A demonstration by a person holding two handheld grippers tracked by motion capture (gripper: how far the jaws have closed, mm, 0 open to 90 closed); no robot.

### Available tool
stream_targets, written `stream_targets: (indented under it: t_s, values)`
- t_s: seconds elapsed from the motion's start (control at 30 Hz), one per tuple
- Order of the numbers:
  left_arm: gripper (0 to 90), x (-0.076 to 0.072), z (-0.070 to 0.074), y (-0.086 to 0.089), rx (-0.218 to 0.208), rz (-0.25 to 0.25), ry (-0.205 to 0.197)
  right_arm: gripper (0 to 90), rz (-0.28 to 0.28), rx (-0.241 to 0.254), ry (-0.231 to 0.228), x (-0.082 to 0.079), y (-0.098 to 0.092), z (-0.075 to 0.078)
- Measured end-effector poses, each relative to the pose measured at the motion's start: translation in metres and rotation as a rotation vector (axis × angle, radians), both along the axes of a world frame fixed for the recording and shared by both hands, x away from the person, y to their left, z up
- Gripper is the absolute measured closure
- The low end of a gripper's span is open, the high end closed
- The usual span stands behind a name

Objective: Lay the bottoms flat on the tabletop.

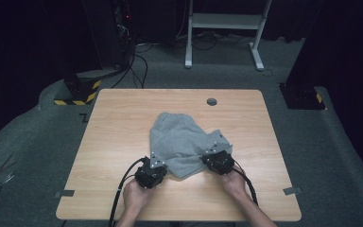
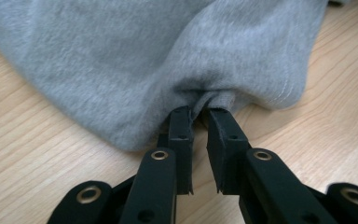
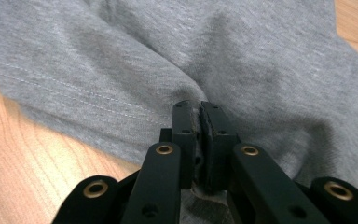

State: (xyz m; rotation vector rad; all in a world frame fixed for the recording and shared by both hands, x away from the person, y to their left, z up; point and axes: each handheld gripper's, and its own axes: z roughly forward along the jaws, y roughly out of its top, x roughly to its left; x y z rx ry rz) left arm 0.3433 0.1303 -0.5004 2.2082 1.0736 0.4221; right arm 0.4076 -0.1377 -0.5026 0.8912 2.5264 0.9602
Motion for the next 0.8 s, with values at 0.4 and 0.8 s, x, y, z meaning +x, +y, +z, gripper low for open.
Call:
stream_targets:
  t_s: [0.4,0.8]
  values:
    - [75.9,-0.004,-0.005,-0.009,-0.044,0.002,-0.016,84.8,-0.003,0.000,-0.002,-0.002,0.001,-0.002]
    - [89.2,-0.037,0.004,0.029,-0.028,0.027,0.013,82.0,0.044,0.032,-0.043,-0.018,-0.006,0.008]
